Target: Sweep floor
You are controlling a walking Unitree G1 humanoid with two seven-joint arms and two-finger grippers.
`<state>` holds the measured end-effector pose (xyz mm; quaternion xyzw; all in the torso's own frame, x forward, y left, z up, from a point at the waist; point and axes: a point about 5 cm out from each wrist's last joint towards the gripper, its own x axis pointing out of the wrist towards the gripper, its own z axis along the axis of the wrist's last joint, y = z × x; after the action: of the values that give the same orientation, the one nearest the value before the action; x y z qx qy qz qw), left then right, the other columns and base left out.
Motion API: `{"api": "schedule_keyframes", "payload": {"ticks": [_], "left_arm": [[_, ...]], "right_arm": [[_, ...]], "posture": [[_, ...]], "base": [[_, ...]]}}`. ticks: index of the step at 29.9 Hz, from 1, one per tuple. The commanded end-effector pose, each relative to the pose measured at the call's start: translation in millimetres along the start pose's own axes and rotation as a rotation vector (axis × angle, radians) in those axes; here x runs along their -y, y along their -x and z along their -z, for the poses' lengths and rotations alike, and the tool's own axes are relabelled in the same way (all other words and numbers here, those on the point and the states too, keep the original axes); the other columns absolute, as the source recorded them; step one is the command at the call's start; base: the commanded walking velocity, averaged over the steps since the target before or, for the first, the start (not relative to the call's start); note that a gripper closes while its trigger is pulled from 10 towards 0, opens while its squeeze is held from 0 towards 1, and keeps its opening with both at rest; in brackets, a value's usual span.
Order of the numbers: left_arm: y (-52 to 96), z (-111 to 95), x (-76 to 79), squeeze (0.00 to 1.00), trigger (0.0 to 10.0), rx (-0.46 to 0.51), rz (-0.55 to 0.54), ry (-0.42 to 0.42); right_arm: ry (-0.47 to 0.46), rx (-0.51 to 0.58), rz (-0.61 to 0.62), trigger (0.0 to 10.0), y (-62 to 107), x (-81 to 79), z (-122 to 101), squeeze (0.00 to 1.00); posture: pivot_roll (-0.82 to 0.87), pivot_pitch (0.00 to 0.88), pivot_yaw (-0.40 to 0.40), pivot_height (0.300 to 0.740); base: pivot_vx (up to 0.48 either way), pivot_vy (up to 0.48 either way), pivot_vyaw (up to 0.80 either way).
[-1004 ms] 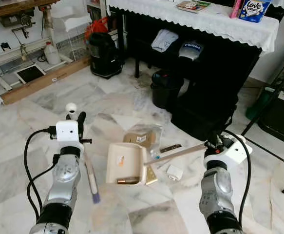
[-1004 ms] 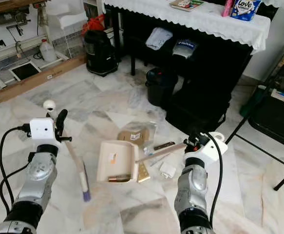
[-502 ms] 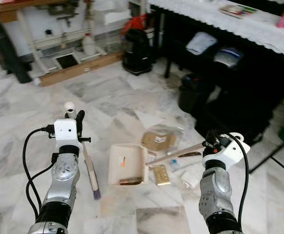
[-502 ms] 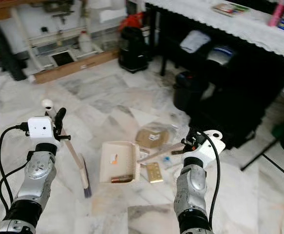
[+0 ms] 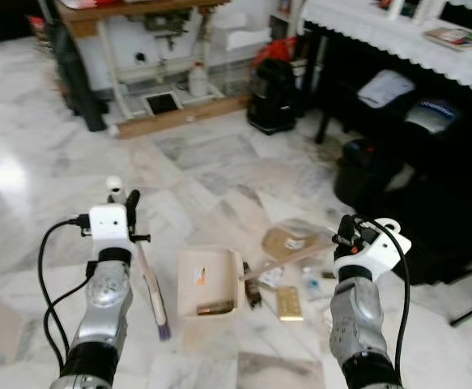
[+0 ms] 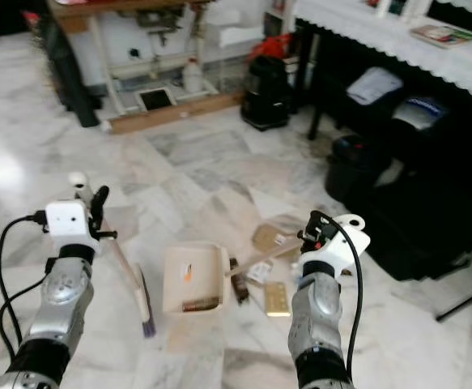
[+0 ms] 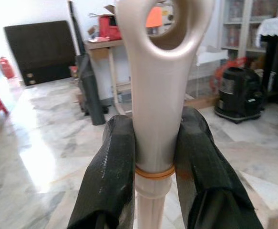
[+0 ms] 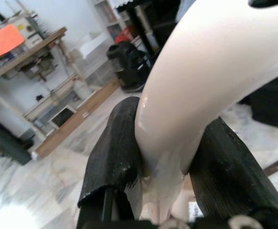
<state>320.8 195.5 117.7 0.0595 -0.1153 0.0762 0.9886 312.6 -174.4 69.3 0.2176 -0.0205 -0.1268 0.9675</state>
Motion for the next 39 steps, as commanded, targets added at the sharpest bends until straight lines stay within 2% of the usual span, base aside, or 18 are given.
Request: {"api": "schedule_keyframes", "payload": {"ticks": [1,16,29,39], "left_arm": [[-3.6,-11.4,-3.8,0.00,10.0,0.060,-0.010,-0.002],[1.7,-6.3,3.2,0.00,10.0,0.041,0.004,0.012],[-2.0,-8.6,3.3,0.00,10.0,0.045,0.020,0.014],[-0.6,-7.5,4.5,0.00,10.0,0.036,0.022,0.023]], "right_arm": [[-0.015,0.045,-0.034,10.0,-3.6,-9.7,-9.9,0.00],[0.007,0.036,-0.049,10.0,-2.8,-7.7,-9.2,0.00],[0.025,0.042,-0.077,10.0,-1.5,-13.9,-7.2,0.00],[0.029,0.045,-0.075,10.0,-0.9,-11.9,-8.1,0.00]], "posture": [[-0.04,0.036,-0.038,0.740],[-0.05,0.012,-0.040,0.740],[-0.05,0.000,-0.016,0.740],[-0.05,0.000,-0.019,0.740]], "base": [[0.000,0.000,0.80],[0.000,0.000,0.80],[0.000,0.000,0.80],[0.000,0.000,0.80]]}}
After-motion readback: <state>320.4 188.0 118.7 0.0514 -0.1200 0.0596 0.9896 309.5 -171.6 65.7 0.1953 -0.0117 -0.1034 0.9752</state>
